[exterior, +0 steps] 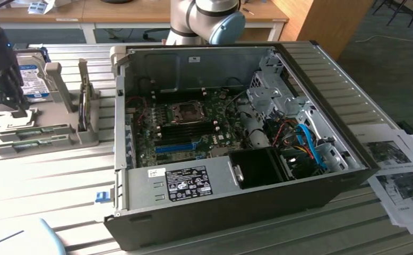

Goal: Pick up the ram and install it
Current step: 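Pick up the ram and move it above insertion slot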

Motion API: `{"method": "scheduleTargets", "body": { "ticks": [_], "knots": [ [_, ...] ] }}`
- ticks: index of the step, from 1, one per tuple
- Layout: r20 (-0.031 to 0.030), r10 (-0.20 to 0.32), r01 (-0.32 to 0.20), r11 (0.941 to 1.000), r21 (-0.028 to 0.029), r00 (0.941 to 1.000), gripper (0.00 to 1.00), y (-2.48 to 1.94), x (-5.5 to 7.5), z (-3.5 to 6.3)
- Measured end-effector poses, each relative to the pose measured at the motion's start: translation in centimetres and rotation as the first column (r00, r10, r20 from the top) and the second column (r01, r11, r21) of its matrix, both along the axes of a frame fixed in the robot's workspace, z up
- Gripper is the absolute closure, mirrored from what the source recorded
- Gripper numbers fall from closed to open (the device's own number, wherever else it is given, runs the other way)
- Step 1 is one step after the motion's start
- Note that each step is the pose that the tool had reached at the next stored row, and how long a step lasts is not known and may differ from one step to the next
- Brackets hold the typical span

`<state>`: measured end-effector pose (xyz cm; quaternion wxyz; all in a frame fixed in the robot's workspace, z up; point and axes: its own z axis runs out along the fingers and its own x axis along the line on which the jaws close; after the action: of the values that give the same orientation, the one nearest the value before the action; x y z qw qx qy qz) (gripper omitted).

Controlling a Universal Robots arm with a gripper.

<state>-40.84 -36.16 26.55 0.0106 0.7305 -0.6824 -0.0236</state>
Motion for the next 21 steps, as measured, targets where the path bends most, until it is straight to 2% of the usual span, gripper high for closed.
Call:
{"method": "scheduleTargets", "body": {
  "ticks": [21],
  "knots": [
    [-0.0001,0.0,0.0,1.0,-0.0012,1.0,0.72,-1.4,0.0,0.01]
  ]
}}
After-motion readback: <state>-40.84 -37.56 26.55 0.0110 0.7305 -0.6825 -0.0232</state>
